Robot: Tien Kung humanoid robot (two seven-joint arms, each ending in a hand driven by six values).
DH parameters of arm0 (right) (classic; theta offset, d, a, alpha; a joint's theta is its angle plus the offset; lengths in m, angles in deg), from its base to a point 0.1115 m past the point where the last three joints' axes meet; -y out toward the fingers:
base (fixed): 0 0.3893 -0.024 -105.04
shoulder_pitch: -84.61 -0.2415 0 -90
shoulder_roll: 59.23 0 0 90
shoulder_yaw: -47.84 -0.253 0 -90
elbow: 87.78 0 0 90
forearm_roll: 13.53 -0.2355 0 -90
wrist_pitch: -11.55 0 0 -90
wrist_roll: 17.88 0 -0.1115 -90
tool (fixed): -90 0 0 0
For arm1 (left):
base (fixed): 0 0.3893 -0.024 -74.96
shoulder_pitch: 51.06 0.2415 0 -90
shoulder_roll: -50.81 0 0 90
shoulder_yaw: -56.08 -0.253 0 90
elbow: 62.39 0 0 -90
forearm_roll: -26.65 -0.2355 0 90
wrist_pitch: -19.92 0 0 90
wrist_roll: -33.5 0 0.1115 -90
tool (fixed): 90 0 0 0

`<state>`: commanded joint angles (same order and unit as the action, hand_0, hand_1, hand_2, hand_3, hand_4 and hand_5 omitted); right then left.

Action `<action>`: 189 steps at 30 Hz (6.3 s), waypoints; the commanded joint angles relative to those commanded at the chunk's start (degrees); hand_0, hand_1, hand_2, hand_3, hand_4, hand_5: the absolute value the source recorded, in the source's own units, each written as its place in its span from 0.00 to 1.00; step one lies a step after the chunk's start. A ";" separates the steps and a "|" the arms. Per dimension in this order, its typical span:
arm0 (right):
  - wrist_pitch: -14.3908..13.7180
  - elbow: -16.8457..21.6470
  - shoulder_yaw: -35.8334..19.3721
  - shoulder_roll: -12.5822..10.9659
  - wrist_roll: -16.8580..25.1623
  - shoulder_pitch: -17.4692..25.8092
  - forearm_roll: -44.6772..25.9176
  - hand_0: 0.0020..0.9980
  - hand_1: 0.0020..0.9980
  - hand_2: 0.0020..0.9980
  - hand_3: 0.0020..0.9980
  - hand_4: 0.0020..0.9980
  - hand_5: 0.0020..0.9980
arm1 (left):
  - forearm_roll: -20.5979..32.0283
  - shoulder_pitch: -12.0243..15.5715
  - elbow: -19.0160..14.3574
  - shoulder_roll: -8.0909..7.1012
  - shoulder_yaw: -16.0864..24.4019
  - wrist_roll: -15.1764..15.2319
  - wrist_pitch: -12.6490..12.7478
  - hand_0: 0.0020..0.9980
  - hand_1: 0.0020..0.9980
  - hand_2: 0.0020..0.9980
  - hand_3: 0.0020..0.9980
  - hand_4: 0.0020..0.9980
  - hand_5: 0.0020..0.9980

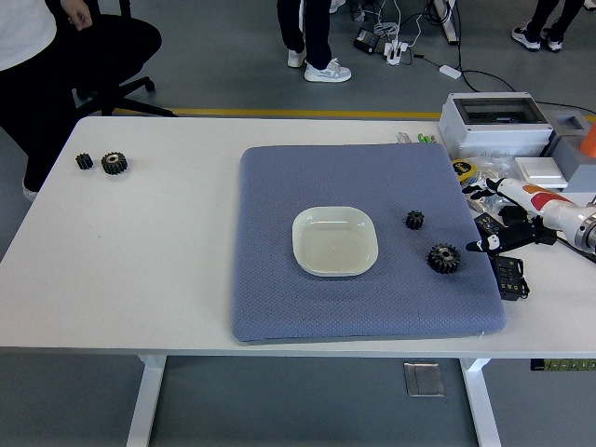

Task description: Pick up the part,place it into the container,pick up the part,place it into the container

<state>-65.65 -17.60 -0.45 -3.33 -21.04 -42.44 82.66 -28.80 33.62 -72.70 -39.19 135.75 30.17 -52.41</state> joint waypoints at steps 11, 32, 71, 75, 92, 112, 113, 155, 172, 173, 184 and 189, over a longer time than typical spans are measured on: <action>-0.18 -3.30 10.06 1.67 -0.15 -5.39 -0.61 0.80 0.81 0.85 0.89 1.00 0.32 | -0.24 0.43 0.00 0.00 -0.10 -0.20 -0.02 0.65 0.63 0.71 0.58 0.69 0.60; -6.52 -15.66 17.73 6.29 4.79 -9.47 -0.95 0.76 0.75 0.79 0.79 1.00 0.30 | 0.29 -0.01 0.00 0.00 -0.97 -0.22 0.01 0.65 0.63 0.71 0.58 0.70 0.61; -11.12 -22.05 23.11 9.69 5.47 -10.07 -1.54 0.44 0.57 0.62 0.57 0.86 0.27 | 0.14 -0.16 0.00 0.00 -0.95 -0.39 -0.04 0.65 0.62 0.71 0.58 0.70 0.61; -11.48 -21.86 23.01 9.53 5.57 -9.99 -1.50 0.31 0.48 0.55 0.54 0.79 0.23 | -0.12 -0.14 0.00 0.00 -0.71 -0.43 -0.01 0.65 0.62 0.71 0.58 0.70 0.61; -13.39 -18.98 19.83 8.41 6.31 -9.32 -1.24 0.16 0.39 0.53 0.51 0.74 0.23 | -1.23 0.21 0.00 0.00 0.02 -0.59 -0.07 0.65 0.62 0.71 0.58 0.70 0.61; -14.47 -11.80 24.37 15.41 5.29 -15.01 -1.19 0.16 0.39 0.53 0.51 0.70 0.22 | -1.23 1.16 0.00 -0.02 -0.25 -0.56 -0.07 0.65 0.62 0.71 0.58 0.70 0.61; -14.46 -11.86 24.73 15.92 5.26 -15.42 -1.30 0.16 0.39 0.53 0.51 0.70 0.22 | -1.23 1.12 0.00 -0.02 -0.26 -0.57 -0.05 0.65 0.62 0.71 0.58 0.70 0.61; -12.81 -22.16 21.87 18.90 4.40 -21.12 5.14 0.33 0.55 0.83 0.90 1.00 0.39 | -0.37 0.06 0.00 -0.25 -0.79 -0.32 0.26 0.65 0.61 0.71 0.58 0.70 0.61; -19.62 -34.68 29.55 21.32 8.31 -20.97 -2.57 0.52 0.65 0.76 0.71 1.00 0.35 | -0.08 0.07 0.00 0.00 -1.12 -0.51 0.35 0.65 0.61 0.71 0.58 0.70 0.61; -19.95 -35.39 30.12 21.62 8.58 -21.09 -3.11 0.52 0.65 0.76 0.71 1.00 0.35 | -0.07 0.04 0.00 0.00 -1.16 -0.52 0.35 0.65 0.61 0.71 0.58 0.70 0.61; -24.14 -41.74 35.41 23.83 10.29 -21.56 -7.84 0.48 0.62 0.72 0.62 0.96 0.32 | 0.02 -0.26 0.00 -0.01 -1.74 -0.62 0.30 0.65 0.62 0.72 0.58 0.70 0.61; -25.47 -43.87 37.76 24.32 10.00 -21.37 -10.43 0.45 0.61 0.71 0.60 0.93 0.31 | 0.25 -0.25 0.00 -0.04 -2.04 -0.60 0.28 0.65 0.62 0.72 0.58 0.70 0.61</action>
<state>-91.12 -61.47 37.31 20.99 -11.04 -63.81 72.23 -28.55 33.37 -72.70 -39.22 133.71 29.57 -52.13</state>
